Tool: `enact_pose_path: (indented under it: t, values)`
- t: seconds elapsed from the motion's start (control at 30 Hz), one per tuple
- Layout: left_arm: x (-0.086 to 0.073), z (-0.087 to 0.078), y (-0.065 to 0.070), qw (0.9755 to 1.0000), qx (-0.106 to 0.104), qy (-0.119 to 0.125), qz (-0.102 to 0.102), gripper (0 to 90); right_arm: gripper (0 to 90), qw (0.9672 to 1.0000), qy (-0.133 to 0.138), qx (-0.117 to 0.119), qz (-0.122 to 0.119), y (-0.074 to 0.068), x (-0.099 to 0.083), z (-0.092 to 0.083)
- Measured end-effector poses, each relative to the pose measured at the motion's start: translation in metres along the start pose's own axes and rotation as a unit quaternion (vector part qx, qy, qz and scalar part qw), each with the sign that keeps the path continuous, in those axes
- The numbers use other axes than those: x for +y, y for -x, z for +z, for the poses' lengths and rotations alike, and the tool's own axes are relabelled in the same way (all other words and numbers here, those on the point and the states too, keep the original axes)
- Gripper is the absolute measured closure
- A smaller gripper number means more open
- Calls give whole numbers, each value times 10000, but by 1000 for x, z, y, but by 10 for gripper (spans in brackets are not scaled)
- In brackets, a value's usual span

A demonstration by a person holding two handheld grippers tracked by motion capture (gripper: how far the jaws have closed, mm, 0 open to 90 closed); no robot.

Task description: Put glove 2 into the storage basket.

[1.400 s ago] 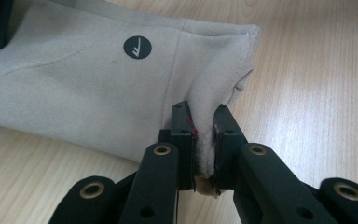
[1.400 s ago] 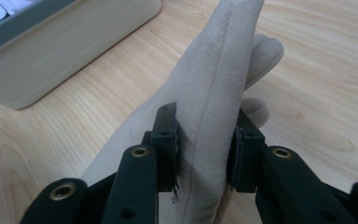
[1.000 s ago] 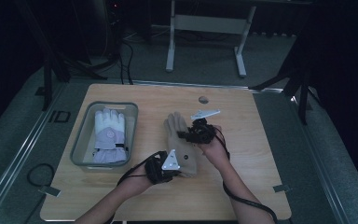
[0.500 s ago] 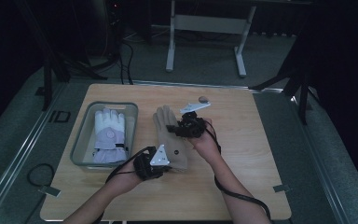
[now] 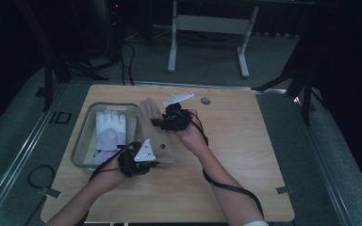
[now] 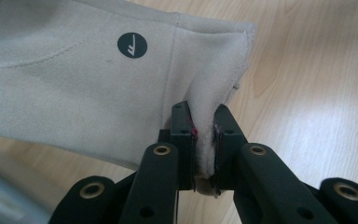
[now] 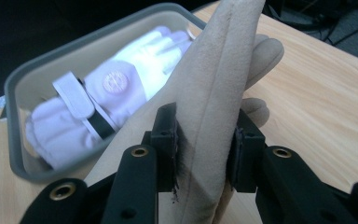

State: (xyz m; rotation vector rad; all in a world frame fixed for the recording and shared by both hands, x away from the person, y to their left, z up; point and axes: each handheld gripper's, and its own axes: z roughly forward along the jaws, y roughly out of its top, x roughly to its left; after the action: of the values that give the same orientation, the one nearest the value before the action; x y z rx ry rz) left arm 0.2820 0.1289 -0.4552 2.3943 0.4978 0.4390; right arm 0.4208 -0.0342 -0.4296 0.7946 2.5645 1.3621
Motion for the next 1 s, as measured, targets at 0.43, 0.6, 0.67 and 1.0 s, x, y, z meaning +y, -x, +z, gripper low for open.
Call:
enact_pose_path:
  t: [0.43,0.6,0.67,1.0]
  values:
    - [-32,-34,-21,9992,287,-190,-185,823,681,9994,-20,277,-197,-27,38,47]
    - [-45,-45,-29,9985,375,-297,-266,824,681,9990,-74,371,-251,-37,48,70]
    - [-50,-49,-30,9981,423,-320,-326,823,681,9986,-128,414,-304,-41,52,79]
    - [-74,-62,-48,9957,579,-441,-582,823,681,9973,-214,597,-370,-52,71,119]
